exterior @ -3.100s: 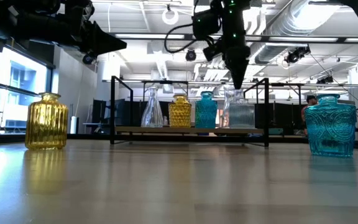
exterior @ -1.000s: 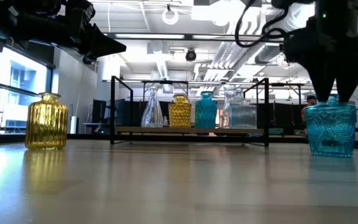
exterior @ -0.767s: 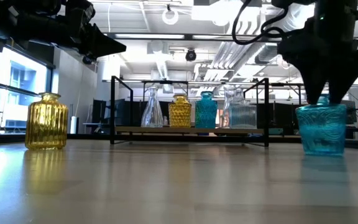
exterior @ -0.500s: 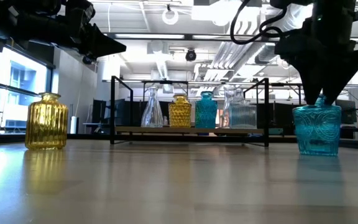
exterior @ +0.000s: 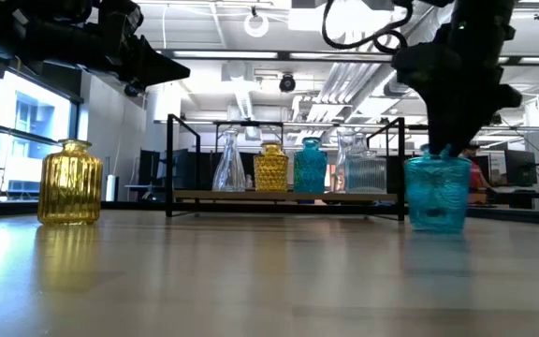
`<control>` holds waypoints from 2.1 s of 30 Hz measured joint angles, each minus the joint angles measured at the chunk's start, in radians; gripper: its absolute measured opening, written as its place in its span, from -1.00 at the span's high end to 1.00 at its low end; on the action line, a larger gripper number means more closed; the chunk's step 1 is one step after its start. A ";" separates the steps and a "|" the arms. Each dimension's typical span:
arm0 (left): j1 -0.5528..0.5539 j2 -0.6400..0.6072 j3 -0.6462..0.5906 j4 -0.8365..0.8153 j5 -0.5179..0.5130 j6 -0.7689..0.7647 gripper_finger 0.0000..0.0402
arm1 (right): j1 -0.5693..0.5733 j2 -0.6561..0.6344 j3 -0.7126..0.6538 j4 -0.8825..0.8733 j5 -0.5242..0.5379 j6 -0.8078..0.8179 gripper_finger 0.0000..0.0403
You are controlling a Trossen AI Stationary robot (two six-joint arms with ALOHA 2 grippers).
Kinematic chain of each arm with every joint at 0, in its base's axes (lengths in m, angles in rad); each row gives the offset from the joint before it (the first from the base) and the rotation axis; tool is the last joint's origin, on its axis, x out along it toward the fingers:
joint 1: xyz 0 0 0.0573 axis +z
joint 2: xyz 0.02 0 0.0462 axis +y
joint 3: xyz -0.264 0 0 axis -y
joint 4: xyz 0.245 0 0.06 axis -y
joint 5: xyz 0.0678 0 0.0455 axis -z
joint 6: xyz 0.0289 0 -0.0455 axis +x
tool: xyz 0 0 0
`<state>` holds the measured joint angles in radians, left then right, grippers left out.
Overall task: Sort vases onto shelf
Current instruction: Put the blue vase on the shelf aligned with the other blue vase
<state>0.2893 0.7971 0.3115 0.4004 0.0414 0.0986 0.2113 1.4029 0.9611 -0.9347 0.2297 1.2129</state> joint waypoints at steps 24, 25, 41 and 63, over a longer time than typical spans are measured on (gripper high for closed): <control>0.000 0.000 0.000 -0.013 0.000 0.003 0.98 | -0.156 0.013 0.299 0.041 -0.029 -0.438 0.63; 0.000 0.000 0.000 -0.014 0.000 0.002 0.98 | -0.150 0.019 0.295 0.022 -0.041 -0.412 0.57; 0.000 0.000 0.000 -0.015 0.000 0.000 0.98 | -0.099 0.254 0.263 -0.006 -0.117 -0.331 -0.18; 0.000 0.000 0.000 -0.015 0.000 0.000 0.98 | -0.165 0.271 0.310 -0.016 -0.164 -0.459 0.36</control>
<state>0.2893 0.7975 0.3115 0.3851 0.0410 0.0982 0.0465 1.6737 1.2709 -0.9510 0.0661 0.7542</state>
